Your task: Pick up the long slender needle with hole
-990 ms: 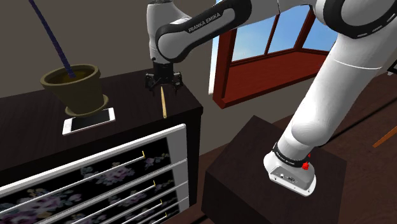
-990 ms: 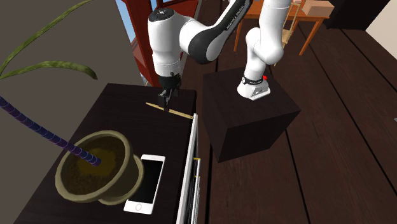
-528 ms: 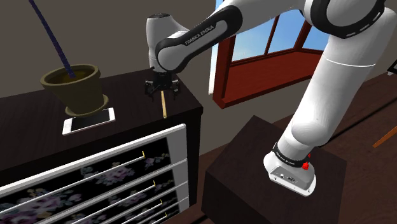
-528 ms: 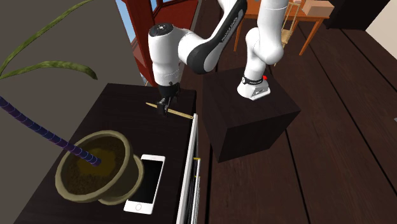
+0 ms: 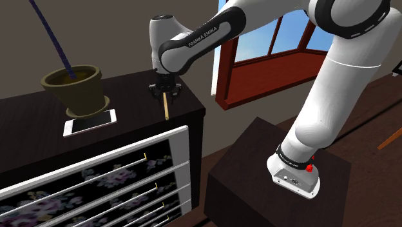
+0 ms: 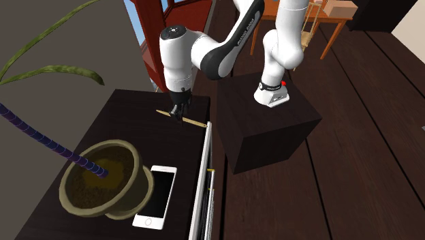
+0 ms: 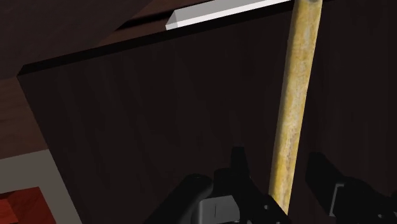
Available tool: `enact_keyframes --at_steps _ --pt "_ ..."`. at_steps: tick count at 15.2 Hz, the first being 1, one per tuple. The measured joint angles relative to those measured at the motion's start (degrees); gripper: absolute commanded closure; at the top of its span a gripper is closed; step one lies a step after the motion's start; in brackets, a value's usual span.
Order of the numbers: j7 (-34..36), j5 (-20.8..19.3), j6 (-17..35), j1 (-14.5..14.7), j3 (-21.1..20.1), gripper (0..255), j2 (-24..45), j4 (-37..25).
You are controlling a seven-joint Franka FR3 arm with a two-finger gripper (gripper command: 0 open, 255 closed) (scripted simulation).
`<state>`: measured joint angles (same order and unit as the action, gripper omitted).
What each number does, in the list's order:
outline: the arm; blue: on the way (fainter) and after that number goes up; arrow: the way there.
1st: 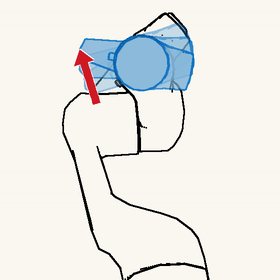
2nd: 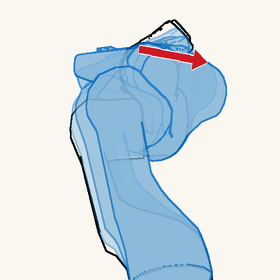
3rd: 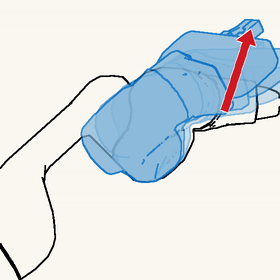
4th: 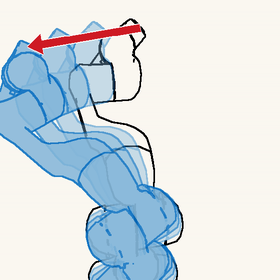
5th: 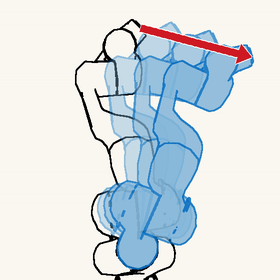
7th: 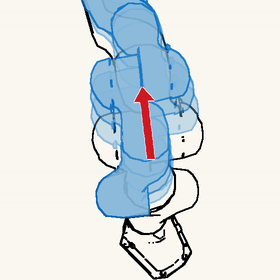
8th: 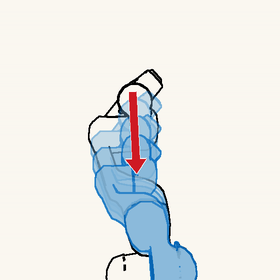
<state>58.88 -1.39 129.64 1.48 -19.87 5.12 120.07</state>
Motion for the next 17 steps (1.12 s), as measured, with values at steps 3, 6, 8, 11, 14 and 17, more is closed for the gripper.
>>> enact_keyframes --at_steps 3,6,8,11,14,17 --pt "0.20 -0.13 0.21 0.05 0.00 255 0.11 -0.16" --pt "-0.14 0.17 -0.51 0.07 -0.06 255 0.15 -0.71" --pt "-0.45 0.55 -1.75 0.03 -0.11 255 -0.46 -1.33" --pt "-0.60 0.89 -3.87 0.02 -0.17 255 -1.17 -2.78" --pt "-0.86 1.31 -5.99 -0.04 -0.18 255 -2.14 -4.00" --pt "-0.95 1.66 -8.32 -0.04 -0.23 255 -3.03 -5.49"
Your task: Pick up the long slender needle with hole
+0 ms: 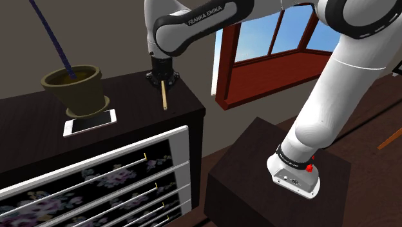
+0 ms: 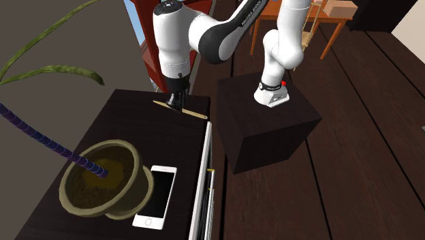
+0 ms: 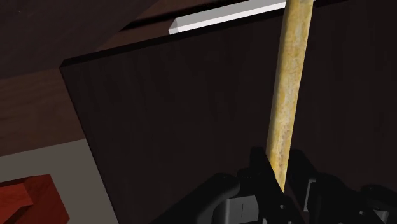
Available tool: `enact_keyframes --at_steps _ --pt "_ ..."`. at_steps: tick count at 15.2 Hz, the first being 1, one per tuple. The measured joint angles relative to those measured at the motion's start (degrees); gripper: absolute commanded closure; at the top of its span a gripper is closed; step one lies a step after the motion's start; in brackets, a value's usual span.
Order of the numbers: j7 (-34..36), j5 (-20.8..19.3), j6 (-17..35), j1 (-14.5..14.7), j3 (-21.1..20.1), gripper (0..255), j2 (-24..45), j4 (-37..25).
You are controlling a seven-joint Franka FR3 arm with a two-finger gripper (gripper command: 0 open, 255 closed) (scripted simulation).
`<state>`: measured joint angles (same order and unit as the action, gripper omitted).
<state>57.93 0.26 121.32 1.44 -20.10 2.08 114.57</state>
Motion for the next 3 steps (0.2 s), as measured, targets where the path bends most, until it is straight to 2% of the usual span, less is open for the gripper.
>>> enact_keyframes --at_steps 3 --pt "-0.28 0.25 -1.85 -0.11 0.08 255 -0.58 -1.31"
